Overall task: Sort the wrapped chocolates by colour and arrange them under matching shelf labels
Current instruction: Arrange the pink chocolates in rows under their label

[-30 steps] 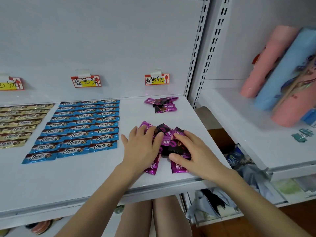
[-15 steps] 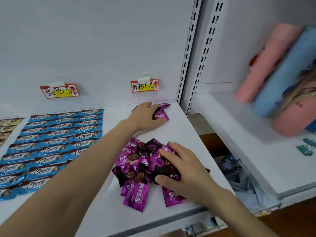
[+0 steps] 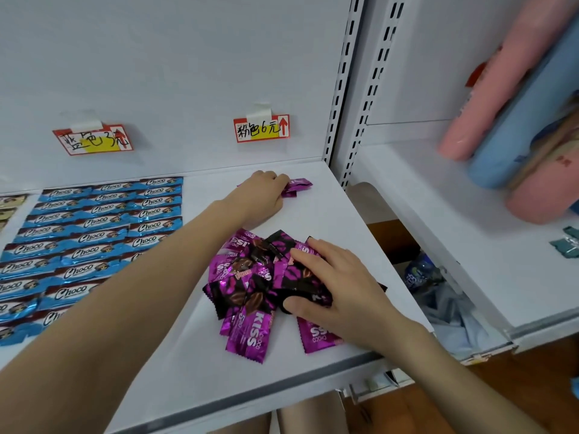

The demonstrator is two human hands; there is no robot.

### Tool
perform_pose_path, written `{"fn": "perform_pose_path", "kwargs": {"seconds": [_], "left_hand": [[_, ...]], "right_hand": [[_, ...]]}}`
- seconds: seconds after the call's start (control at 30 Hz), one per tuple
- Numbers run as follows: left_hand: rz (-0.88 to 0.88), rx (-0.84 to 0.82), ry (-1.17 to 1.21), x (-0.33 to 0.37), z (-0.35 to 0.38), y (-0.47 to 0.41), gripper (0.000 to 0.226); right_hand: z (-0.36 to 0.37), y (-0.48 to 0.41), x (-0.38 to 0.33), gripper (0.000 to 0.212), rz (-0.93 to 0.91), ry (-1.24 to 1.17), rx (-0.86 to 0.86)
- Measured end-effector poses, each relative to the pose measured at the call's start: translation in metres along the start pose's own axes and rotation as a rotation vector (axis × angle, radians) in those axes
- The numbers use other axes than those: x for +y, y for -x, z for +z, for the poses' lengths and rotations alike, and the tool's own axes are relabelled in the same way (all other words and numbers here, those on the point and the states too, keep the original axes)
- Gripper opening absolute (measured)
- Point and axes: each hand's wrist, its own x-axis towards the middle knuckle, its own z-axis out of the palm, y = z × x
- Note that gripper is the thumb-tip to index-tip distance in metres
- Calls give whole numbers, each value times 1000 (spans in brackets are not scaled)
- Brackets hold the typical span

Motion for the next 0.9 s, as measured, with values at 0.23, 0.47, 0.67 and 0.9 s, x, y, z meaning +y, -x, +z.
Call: {"fn": "perform_pose_path", "kwargs": {"seconds": [0.23,0.47,0.67,0.9], "left_hand": [[14,-79,-15,8,-10,14,42],[-5,-110,-232,25,-10,14,25],[-94,148,76,24,-37,38,25],[-428,618,1122,42,-83,115,21]], "right_hand": [[0,0,-1,80,37,-49,-20],[0,0,-1,76,19,-43,18],[-1,1,-3,74,0,-41,36],[-7,1,-5,77,-21,-9,-32]]}}
